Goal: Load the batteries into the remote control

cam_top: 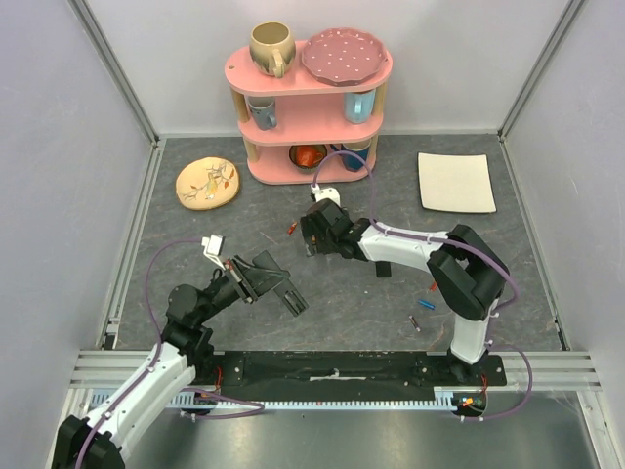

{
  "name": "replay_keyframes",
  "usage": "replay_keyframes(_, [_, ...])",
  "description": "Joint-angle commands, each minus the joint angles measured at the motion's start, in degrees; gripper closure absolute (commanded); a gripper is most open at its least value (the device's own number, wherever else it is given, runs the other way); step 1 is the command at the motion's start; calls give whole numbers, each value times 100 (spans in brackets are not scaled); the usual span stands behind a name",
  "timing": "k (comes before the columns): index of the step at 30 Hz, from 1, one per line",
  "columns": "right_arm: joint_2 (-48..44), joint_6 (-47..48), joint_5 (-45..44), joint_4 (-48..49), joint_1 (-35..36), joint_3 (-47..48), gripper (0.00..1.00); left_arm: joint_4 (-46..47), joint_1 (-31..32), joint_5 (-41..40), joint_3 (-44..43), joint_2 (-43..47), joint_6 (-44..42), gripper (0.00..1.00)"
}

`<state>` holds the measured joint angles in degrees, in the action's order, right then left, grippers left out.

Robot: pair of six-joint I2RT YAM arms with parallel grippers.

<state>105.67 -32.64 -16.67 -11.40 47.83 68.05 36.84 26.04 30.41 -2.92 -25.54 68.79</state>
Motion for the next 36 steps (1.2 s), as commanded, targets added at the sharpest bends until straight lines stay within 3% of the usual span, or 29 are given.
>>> replay_keyframes(1, [270,-348,-293,6,59,419,17,-194,-38,17,494,93,-41,98])
replay_keyframes(13, [771,-735,-416,-99,95,709,18,-617,-38,35,353,234,-340,98])
replay_keyframes(28, [1123,-875,-425,-143,130,964,31,-660,-38,52,336,242,-393,98])
replay_keyframes(36, [1175,-893,-425,-152,130,947,32,-634,-38,105,336,242,-402,98])
